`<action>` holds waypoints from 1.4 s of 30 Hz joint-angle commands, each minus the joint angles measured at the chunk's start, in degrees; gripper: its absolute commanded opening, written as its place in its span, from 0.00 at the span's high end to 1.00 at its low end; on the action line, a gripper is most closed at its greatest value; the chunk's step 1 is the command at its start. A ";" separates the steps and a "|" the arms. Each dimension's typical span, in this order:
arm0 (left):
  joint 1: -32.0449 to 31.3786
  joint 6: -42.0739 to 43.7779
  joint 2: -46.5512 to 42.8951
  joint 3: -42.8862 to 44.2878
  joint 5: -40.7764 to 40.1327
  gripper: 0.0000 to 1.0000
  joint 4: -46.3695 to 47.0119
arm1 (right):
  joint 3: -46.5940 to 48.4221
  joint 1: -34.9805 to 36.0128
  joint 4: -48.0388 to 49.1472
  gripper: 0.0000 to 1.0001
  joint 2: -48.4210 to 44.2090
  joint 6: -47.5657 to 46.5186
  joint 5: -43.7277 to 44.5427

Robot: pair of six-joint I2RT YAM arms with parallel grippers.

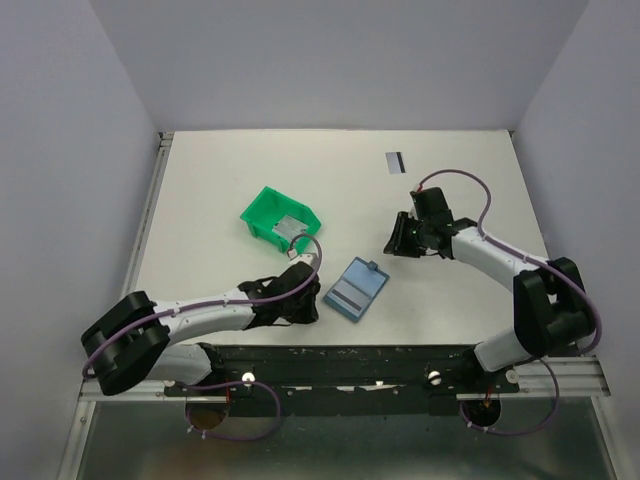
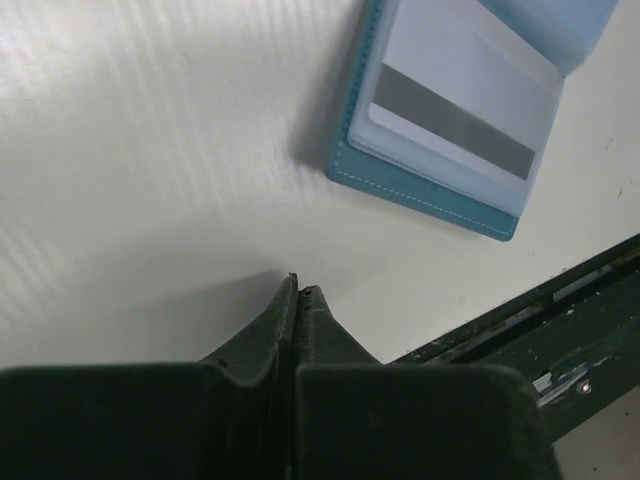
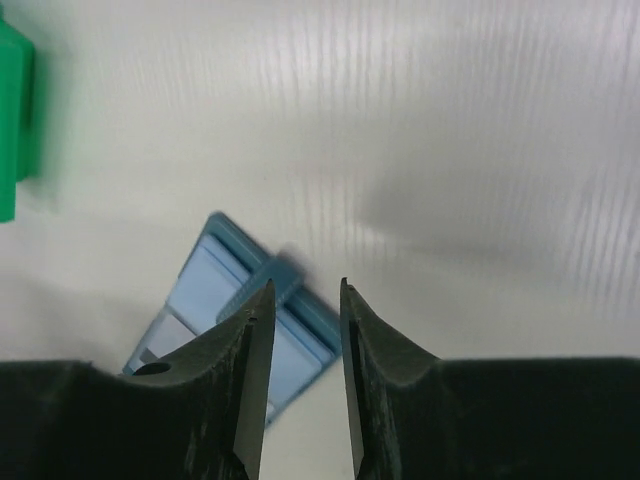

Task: Put the credit cards into the card holder
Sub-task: Close the card holder at the center of the board.

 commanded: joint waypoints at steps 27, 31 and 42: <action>-4.38 5.59 15.70 19.23 -1.71 0.97 0.90 | -1.68 -0.34 6.92 0.66 12.85 0.10 -19.34; -4.12 8.49 17.72 24.68 -2.68 0.97 -1.04 | -3.97 -0.25 8.15 0.67 11.62 1.33 -22.07; -1.13 11.31 30.55 34.09 1.00 0.98 1.33 | -9.25 0.01 7.89 0.63 2.57 4.76 -22.78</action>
